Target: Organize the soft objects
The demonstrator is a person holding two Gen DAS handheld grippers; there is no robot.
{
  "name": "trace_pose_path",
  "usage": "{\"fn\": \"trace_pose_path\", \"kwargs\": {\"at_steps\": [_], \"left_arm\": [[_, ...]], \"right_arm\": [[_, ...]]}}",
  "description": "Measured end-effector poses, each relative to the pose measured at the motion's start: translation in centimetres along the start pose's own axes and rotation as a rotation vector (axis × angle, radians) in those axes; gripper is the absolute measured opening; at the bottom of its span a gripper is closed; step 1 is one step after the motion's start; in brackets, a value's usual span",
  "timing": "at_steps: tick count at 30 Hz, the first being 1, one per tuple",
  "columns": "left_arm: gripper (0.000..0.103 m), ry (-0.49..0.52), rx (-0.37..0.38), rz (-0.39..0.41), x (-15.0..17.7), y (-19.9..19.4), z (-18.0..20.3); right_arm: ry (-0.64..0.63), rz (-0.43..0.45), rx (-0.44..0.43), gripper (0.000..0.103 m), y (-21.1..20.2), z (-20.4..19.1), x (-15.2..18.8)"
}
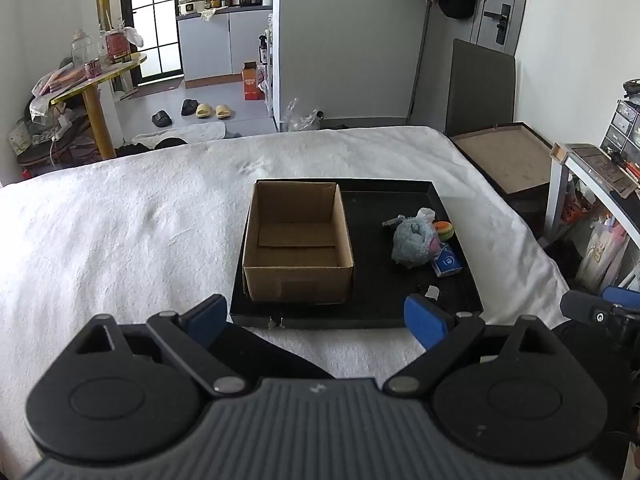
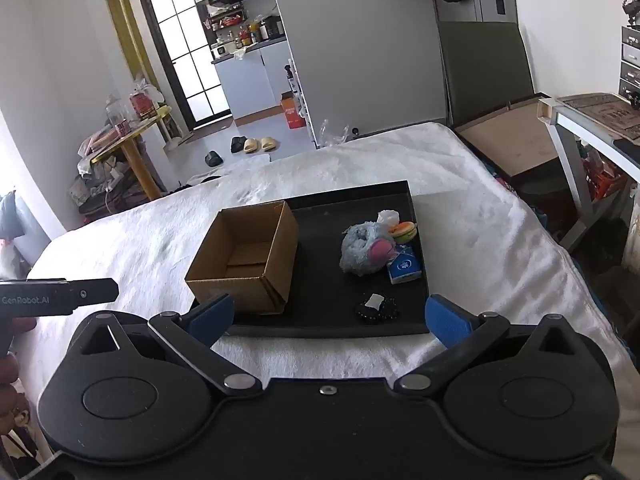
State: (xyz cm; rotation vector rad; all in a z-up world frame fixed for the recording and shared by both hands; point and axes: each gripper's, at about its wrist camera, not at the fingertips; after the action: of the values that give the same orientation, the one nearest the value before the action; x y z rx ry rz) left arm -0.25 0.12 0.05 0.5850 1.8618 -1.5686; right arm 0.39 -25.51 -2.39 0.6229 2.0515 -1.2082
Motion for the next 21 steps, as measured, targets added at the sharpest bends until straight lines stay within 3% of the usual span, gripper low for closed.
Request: {"fn": "trace_pose_path", "kwargs": {"at_steps": [21], "left_arm": [[0.095, 0.029, 0.008, -0.005, 0.1, -0.2, 0.4]], "right_arm": [[-0.034, 0.005, 0.014, 0.103, -0.2, -0.8, -0.4]]}}
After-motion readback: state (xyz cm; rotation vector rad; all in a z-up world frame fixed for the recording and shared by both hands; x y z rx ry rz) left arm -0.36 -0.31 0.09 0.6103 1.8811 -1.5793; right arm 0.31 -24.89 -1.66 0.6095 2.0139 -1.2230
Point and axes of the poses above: each gripper's, at about its wrist camera, not at the fingertips, and y roughly the way its jaws point, z to its right, x to its underside, and after that the axes turned 11 degrees about -x, right-handed
